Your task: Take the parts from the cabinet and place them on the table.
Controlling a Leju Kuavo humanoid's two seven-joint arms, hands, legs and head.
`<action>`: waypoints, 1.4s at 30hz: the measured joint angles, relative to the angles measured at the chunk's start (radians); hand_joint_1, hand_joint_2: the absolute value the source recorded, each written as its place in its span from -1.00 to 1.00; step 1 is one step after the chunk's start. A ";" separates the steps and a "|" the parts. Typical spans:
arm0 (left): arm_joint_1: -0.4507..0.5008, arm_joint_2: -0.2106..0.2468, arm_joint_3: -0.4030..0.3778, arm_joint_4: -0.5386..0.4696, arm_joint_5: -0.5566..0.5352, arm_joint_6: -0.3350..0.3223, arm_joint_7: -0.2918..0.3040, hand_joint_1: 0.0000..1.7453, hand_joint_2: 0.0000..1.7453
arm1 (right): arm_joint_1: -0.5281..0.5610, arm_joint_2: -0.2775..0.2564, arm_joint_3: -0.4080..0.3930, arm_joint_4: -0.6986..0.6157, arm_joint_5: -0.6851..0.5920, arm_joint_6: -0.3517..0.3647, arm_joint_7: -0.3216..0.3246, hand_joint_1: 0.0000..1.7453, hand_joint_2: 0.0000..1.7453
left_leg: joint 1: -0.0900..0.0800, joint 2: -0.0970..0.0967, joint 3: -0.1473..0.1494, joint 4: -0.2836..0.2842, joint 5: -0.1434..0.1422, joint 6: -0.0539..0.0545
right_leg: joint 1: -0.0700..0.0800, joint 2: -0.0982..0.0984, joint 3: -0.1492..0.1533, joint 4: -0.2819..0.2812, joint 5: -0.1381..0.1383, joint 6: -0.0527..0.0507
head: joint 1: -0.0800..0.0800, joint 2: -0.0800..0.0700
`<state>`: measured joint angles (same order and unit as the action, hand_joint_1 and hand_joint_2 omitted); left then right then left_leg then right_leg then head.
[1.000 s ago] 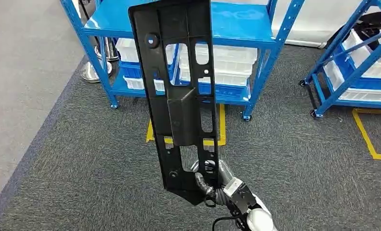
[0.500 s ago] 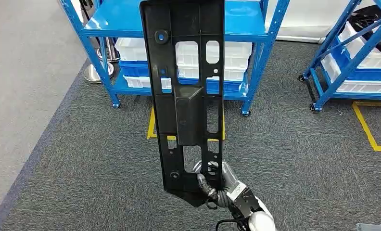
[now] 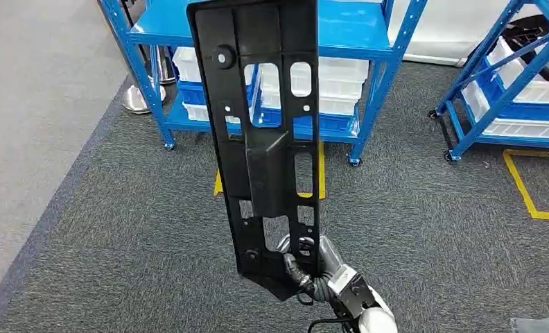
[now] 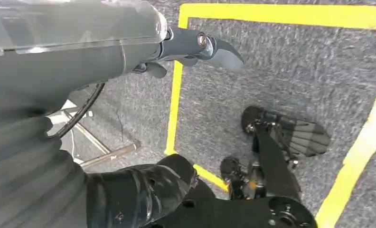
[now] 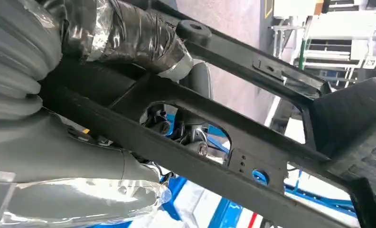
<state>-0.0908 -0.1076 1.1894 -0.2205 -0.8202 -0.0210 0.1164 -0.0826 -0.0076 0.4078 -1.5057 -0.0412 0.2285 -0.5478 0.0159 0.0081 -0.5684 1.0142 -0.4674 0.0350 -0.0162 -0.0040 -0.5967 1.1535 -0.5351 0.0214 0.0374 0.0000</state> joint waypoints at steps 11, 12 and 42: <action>0.000 0.005 0.005 0.000 -0.003 0.007 0.003 -1.00 1.00 | 0.004 -0.003 0.000 -0.026 0.056 -0.042 -0.016 0.98 1.00 | 0.002 -0.007 -0.125 0.259 -0.141 -0.056 | 0.005 -0.028 0.035 -0.132 0.044 -0.049 | -0.002 0.000; 0.000 0.005 0.006 0.000 -0.004 0.007 0.004 -1.00 1.00 | 0.007 -0.003 0.000 -0.026 0.058 -0.042 -0.016 0.98 1.00 | 0.002 -0.007 -0.142 0.307 -0.153 -0.058 | 0.007 -0.035 0.031 -0.130 0.044 -0.050 | -0.002 0.000; 0.004 0.009 0.045 0.000 0.026 0.048 0.018 -1.00 1.00 | -0.019 -0.002 0.056 -0.018 0.072 -0.004 -0.038 0.98 1.00 | 0.004 -0.017 -0.156 0.298 -0.144 -0.060 | -0.003 -0.021 0.027 -0.118 0.038 -0.043 | -0.002 0.000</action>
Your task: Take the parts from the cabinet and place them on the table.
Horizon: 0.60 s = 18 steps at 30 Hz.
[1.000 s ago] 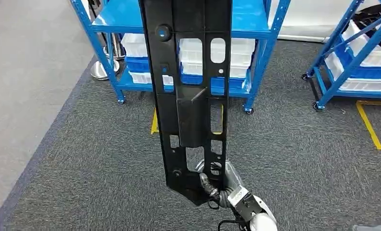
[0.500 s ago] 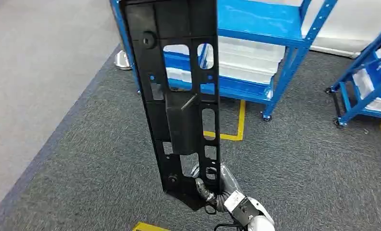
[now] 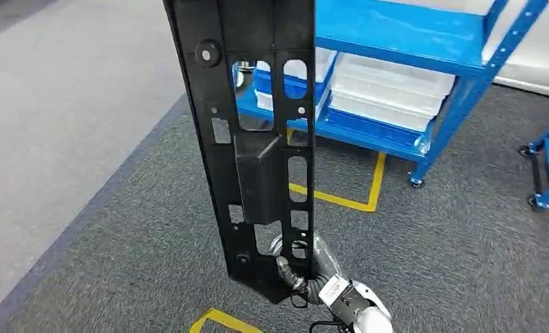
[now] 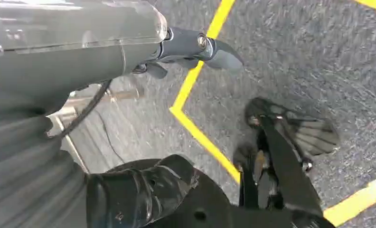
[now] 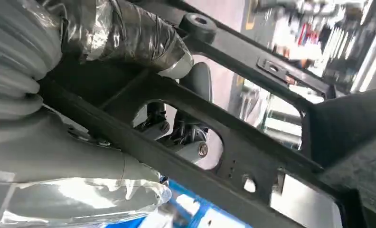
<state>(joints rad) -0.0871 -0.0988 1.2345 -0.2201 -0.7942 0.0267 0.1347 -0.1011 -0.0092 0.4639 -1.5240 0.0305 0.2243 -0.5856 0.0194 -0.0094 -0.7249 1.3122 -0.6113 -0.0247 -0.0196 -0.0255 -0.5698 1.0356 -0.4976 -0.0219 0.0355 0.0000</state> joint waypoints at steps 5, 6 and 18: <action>0.003 0.001 0.009 0.000 0.005 0.000 -0.002 -1.00 1.00 | -0.015 0.004 0.020 0.015 0.003 0.003 0.000 0.98 1.00 | -0.002 0.049 0.148 -0.256 0.138 0.014 | 0.004 -0.053 0.004 0.001 -0.002 0.002 | 0.000 0.000; 0.001 0.002 0.011 0.000 0.006 0.000 -0.002 -1.00 1.00 | -0.018 0.006 0.021 0.016 0.003 0.003 0.000 0.98 1.00 | -0.013 0.083 0.160 -0.292 0.124 0.019 | 0.011 -0.061 0.003 0.003 -0.004 0.007 | 0.000 0.000; 0.004 0.000 0.014 0.000 0.007 0.000 -0.003 -1.00 1.00 | -0.034 0.011 0.033 0.035 0.005 0.003 -0.002 0.98 1.00 | -0.009 -0.040 0.147 -0.299 0.155 0.060 | 0.004 0.024 -0.107 0.245 -0.095 0.043 | 0.002 0.000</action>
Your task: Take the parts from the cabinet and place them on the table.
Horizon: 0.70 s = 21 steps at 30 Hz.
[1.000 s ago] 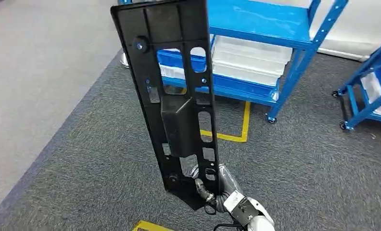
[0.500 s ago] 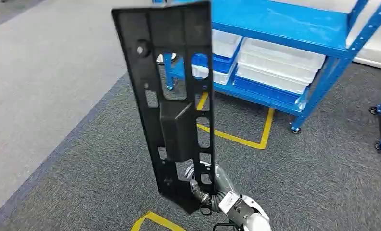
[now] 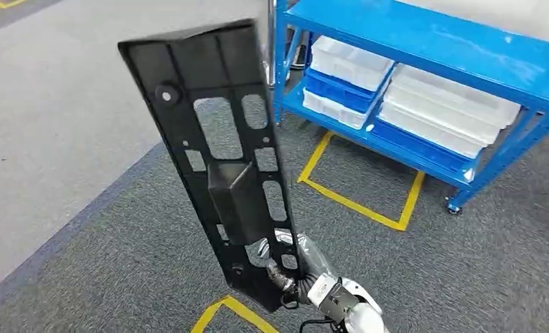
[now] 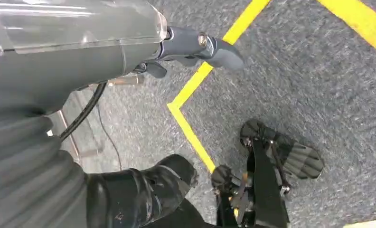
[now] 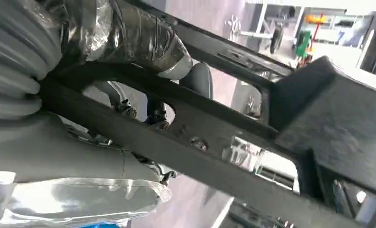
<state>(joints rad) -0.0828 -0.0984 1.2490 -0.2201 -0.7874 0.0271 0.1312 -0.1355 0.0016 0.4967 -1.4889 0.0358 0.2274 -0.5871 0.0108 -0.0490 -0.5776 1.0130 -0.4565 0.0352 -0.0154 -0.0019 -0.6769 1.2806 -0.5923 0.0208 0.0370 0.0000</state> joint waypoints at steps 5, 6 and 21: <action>-0.003 -0.001 0.000 0.000 -0.001 -0.002 -0.003 -1.00 1.00 | -0.001 -0.001 0.001 0.002 0.002 0.000 -0.004 0.98 1.00 | 0.000 -0.051 -0.019 0.019 -0.001 -0.025 | -0.003 0.065 0.100 -0.228 0.087 -0.014 | 0.000 0.000; 0.000 -0.001 0.000 0.000 -0.001 -0.002 -0.003 -1.00 1.00 | -0.001 -0.001 0.001 0.002 0.003 0.000 -0.005 0.98 1.00 | 0.002 -0.060 -0.020 0.014 0.000 -0.031 | 0.002 0.058 0.100 -0.227 0.086 -0.020 | 0.000 0.000; 0.003 -0.002 0.000 0.000 -0.010 -0.004 -0.007 -1.00 1.00 | 0.002 0.000 0.009 0.002 0.015 -0.002 -0.011 0.98 1.00 | -0.015 0.100 -0.007 0.007 -0.009 -0.026 | 0.010 -0.099 0.119 -0.246 0.084 -0.031 | -0.005 0.000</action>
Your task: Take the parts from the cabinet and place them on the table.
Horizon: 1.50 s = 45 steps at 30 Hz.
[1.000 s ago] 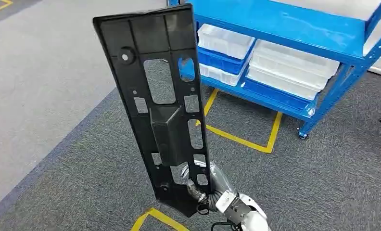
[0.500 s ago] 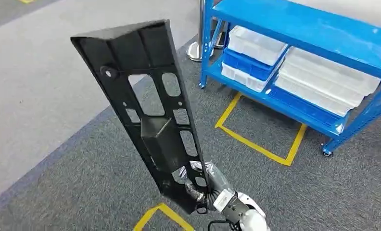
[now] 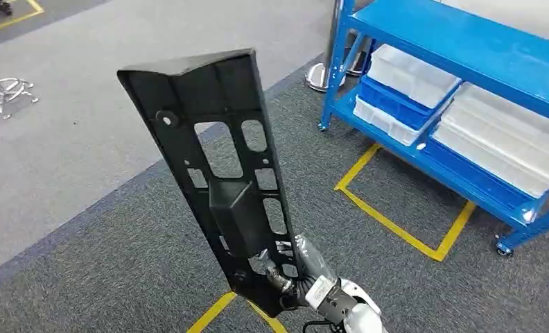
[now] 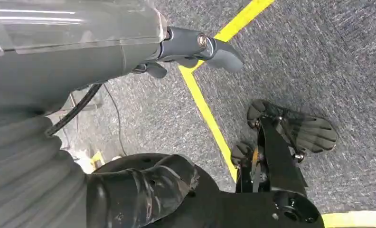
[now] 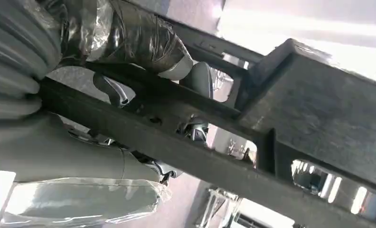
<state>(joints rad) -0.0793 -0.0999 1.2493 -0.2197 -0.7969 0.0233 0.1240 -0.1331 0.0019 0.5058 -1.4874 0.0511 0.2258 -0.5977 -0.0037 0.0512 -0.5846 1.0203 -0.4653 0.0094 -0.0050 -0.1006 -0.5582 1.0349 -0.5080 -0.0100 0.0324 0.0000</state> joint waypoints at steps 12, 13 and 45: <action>0.003 -0.010 0.000 0.000 -0.002 -0.009 -0.011 -1.00 1.00 | 0.004 0.000 0.006 0.008 0.007 0.002 -0.008 0.98 1.00 | 0.015 -0.133 0.008 -0.006 0.011 0.016 | -0.013 0.126 -0.026 0.041 0.022 0.018 | 0.003 0.000; 0.004 -0.010 0.000 0.000 -0.002 -0.011 -0.012 -1.00 1.00 | 0.003 0.000 0.006 0.010 0.008 0.002 -0.010 0.98 1.00 | 0.016 -0.141 0.001 -0.004 0.009 0.013 | -0.018 0.171 -0.016 0.030 -0.004 0.014 | 0.003 0.000; 0.005 -0.021 0.000 0.000 -0.008 -0.027 -0.031 -1.00 1.00 | 0.011 0.003 0.008 0.002 0.024 0.001 -0.021 0.98 1.00 | 0.007 -0.150 -0.011 0.011 0.011 0.010 | -0.016 0.177 -0.018 0.023 0.000 0.011 | -0.002 0.000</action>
<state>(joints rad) -0.0738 -0.1213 1.2493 -0.2197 -0.8049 -0.0038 0.0927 -0.1218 0.0053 0.5142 -1.4851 0.0748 0.2270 -0.6191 0.0028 -0.0990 -0.5958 1.0310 -0.4547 0.0194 -0.0213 0.0760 -0.5765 1.0574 -0.5077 0.0014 0.0309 0.0000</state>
